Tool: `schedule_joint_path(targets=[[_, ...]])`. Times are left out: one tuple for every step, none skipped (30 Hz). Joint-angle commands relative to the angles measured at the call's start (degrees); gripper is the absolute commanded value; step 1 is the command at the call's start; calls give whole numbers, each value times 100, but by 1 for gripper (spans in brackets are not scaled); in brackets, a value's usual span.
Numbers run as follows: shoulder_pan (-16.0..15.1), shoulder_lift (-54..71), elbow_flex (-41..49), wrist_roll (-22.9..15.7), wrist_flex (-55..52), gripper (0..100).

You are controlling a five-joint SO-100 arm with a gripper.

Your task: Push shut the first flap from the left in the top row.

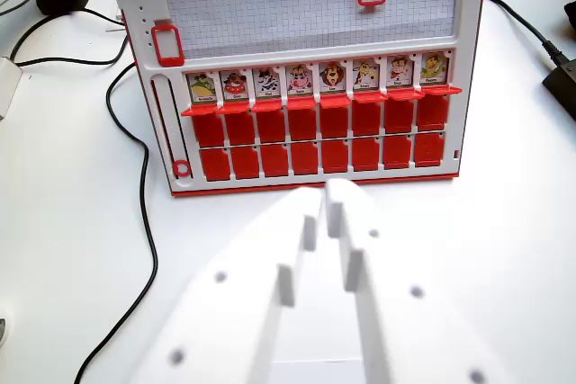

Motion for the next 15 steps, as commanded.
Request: schedule_joint_path(targets=[[-9,246,-44,9,-185,0],[-9,246,-44,9,-185,0],[-9,255,-35,9,-193,0],[-9,255,-35,9,-193,0],[-18,264,-26,9,-193,0],[-18,272,-9,9,-193,0],[-26,272,-9,9,-202,0],[-26,272,-9,9,-211,0],[-26,272,-9,9,-220,0],[-26,272,-9,9,-220,0],[-26,272,-9,9,-220,0],[-18,272,-9,9,-220,0],[-18,272,0,9,-211,0],[-18,272,0,9,-211,0],[-18,272,9,9,-211,0]])
